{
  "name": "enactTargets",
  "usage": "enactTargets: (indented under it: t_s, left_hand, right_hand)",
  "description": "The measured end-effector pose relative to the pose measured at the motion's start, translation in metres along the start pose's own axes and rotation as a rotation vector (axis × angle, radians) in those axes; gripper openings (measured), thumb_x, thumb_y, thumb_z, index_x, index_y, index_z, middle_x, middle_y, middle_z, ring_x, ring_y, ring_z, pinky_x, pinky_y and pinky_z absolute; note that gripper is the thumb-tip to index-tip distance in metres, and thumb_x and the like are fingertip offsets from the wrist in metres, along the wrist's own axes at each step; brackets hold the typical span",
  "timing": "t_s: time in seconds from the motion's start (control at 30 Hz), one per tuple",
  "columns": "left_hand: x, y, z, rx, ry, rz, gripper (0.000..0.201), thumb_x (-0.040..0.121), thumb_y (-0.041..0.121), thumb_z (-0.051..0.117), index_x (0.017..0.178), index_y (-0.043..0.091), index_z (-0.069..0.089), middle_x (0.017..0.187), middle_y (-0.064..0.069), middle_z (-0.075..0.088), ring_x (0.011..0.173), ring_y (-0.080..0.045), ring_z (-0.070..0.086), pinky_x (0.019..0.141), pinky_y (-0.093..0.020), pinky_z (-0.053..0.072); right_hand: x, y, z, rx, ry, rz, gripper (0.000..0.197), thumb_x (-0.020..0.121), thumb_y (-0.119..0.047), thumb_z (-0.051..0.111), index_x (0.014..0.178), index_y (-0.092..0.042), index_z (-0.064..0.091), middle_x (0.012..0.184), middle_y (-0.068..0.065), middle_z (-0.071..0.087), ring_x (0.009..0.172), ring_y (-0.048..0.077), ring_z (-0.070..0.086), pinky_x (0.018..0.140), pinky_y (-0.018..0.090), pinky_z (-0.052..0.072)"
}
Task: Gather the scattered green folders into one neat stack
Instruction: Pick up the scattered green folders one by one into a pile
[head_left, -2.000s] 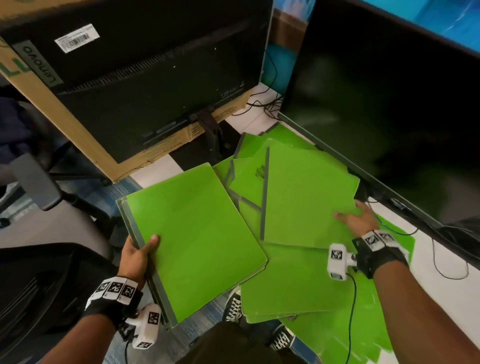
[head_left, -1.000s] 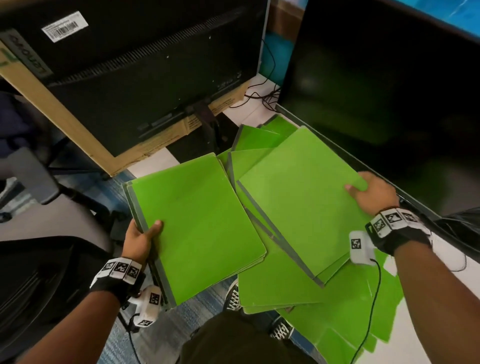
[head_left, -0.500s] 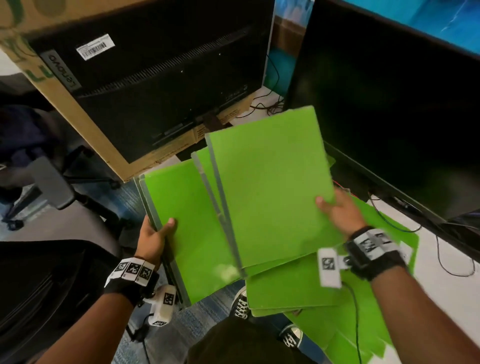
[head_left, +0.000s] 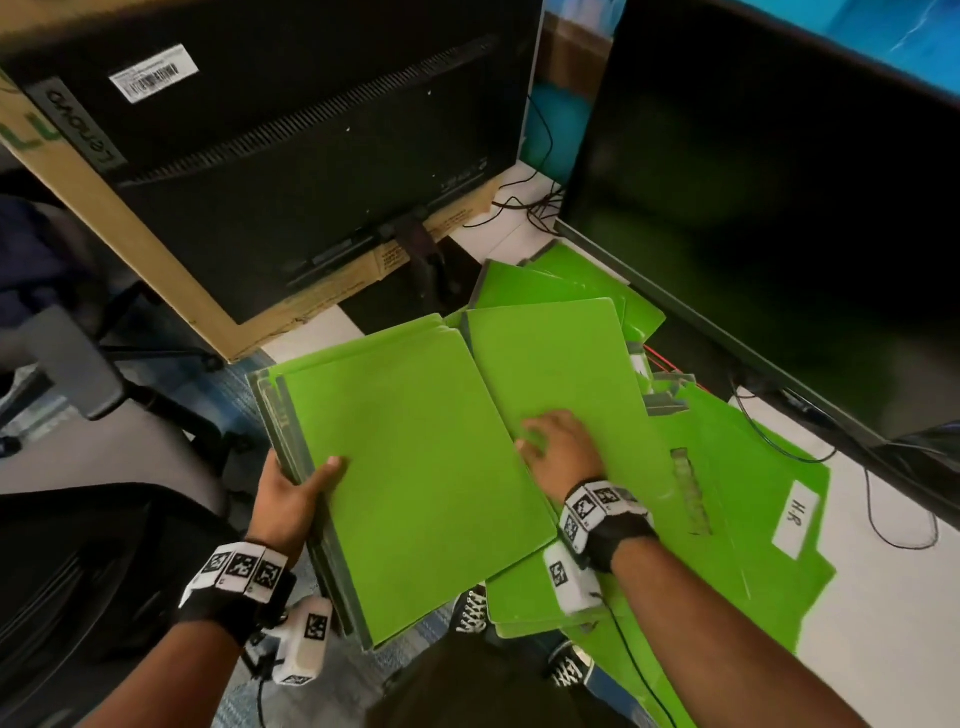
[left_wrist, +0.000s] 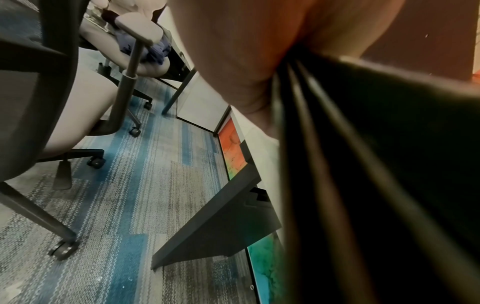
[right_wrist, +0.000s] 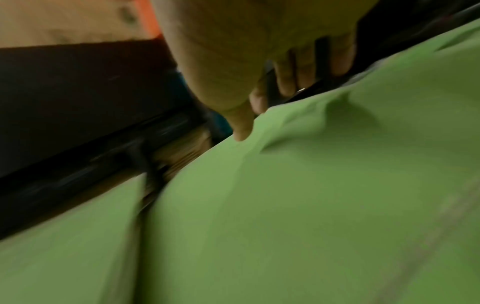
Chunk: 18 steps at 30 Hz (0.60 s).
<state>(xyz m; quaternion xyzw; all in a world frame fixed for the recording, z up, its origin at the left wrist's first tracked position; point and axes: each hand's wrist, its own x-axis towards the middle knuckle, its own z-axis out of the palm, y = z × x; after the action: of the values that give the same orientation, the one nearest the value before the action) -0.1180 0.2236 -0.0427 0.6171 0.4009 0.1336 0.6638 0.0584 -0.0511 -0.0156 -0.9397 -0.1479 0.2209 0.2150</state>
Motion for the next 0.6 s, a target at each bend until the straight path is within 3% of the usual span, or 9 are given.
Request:
enactTargets:
  t_s: [0.07,0.13,0.17,0.33,0.4,0.5,0.6]
  left_hand:
    - [0.0,-0.001,-0.007,0.001,0.023,-0.01,0.041,0.084,0.006,0.069,0.121,0.005,0.053,0.109,-0.019,0.068,0.089,-0.031,0.066,0.081,-0.044,0.056]
    - [0.002,-0.002,-0.014,-0.013,0.051,-0.037,0.041,0.085,0.005,0.069,0.122,0.005,0.053,0.11,-0.019,0.067,0.091,-0.032,0.066,0.085,-0.047,0.054]
    - [0.002,-0.002,-0.016,-0.009,0.055,-0.038,0.041,0.085,0.005,0.068,0.123,0.005,0.053,0.111,-0.018,0.068,0.09,-0.031,0.066,0.084,-0.046,0.055]
    - [0.006,-0.002,-0.012,0.003,0.037,-0.014,0.04,0.085,0.002,0.067,0.123,0.004,0.052,0.109,-0.016,0.068,0.087,-0.029,0.067,0.071,-0.035,0.06]
    - [0.008,-0.003,-0.009,0.003,0.04,-0.016,0.04,0.086,0.002,0.067,0.123,0.003,0.052,0.107,-0.016,0.067,0.083,-0.027,0.066,0.064,-0.03,0.06]
    - [0.015,-0.007,-0.01,0.018,0.03,-0.017,0.04,0.086,0.006,0.068,0.122,0.001,0.053,0.102,-0.018,0.065,0.063,-0.015,0.064,0.05,-0.023,0.054]
    - [0.022,-0.004,-0.01,0.04,-0.001,-0.012,0.036,0.086,0.009,0.069,0.118,-0.001,0.056,0.094,-0.02,0.062,0.046,-0.005,0.058,0.042,-0.023,0.05]
  right_hand:
    - [0.01,0.027,-0.024,-0.084,0.176,0.218,0.055,0.087,-0.043,0.059,0.137,-0.022,0.046,0.148,0.01,0.034,0.136,0.031,0.032,0.107,0.045,0.03]
    - [0.015,0.051,-0.045,-0.022,0.186,0.488,0.082,0.084,-0.049,0.061,0.147,-0.011,0.025,0.154,0.017,0.02,0.141,0.036,0.021,0.111,0.052,0.025]
    - [0.017,0.059,-0.052,0.023,0.172,0.548,0.09,0.082,-0.049,0.063,0.148,-0.007,0.019,0.155,0.02,0.018,0.141,0.038,0.02,0.112,0.053,0.024]
    - [0.037,0.065,-0.073,0.297,0.088,0.549,0.088,0.081,-0.051,0.065,0.145,-0.006,0.027,0.151,0.018,0.031,0.136,0.039,0.033,0.108,0.05,0.033]
    - [0.036,0.064,-0.079,0.341,0.037,0.558,0.074,0.083,-0.053,0.06,0.14,-0.009,0.041,0.144,0.016,0.043,0.128,0.038,0.045,0.104,0.047,0.038]
    - [0.023,0.069,-0.086,0.411,0.127,0.488,0.045,0.091,-0.042,0.055,0.125,-0.013,0.06,0.129,0.013,0.06,0.114,0.033,0.057,0.099,0.04,0.044]
    - [-0.003,0.083,-0.087,0.458,0.212,0.585,0.041,0.095,-0.028,0.053,0.127,-0.002,0.056,0.134,0.017,0.054,0.122,0.036,0.05,0.1,0.037,0.038]
